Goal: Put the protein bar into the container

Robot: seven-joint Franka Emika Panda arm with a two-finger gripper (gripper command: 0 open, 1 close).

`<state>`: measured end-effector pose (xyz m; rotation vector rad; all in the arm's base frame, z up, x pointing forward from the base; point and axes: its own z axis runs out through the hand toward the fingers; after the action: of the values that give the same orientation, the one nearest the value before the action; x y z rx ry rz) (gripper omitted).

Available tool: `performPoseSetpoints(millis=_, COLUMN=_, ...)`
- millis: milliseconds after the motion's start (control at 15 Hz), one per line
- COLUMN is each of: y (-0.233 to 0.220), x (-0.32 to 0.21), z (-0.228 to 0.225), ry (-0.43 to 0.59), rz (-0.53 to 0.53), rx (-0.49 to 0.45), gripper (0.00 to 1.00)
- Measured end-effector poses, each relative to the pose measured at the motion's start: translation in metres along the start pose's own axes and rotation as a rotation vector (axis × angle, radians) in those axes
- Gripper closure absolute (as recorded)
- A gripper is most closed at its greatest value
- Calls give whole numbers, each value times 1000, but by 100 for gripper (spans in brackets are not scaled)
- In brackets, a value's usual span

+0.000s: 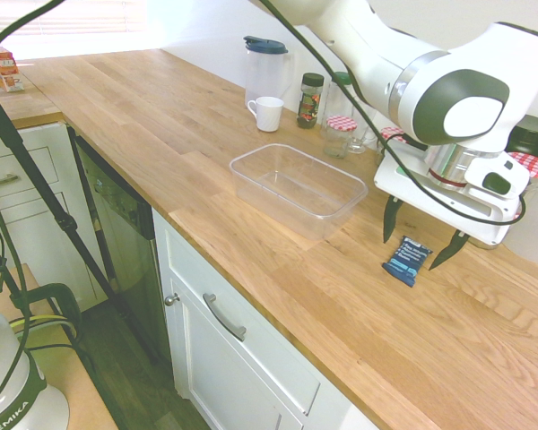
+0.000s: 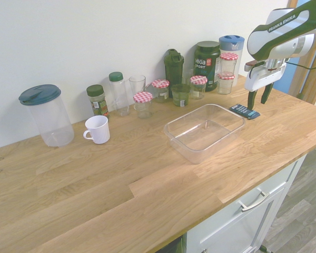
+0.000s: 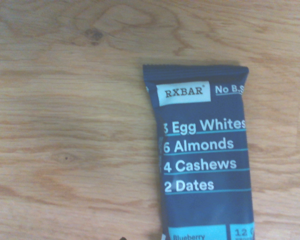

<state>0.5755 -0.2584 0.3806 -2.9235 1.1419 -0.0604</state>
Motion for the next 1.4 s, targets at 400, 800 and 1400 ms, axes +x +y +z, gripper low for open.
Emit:
performPoseSetpoints(millis=400, y=-6, x=9, z=29, ry=3, rz=-8, rx=-18, gripper=0)
performPoseSetpoints(millis=800, y=-12, x=14, z=39, ry=10, rz=-15, rx=-23, gripper=100)
performPoseSetpoints(millis=1400, y=-17, x=15, z=42, ry=22, rz=-21, rx=-21, gripper=100)
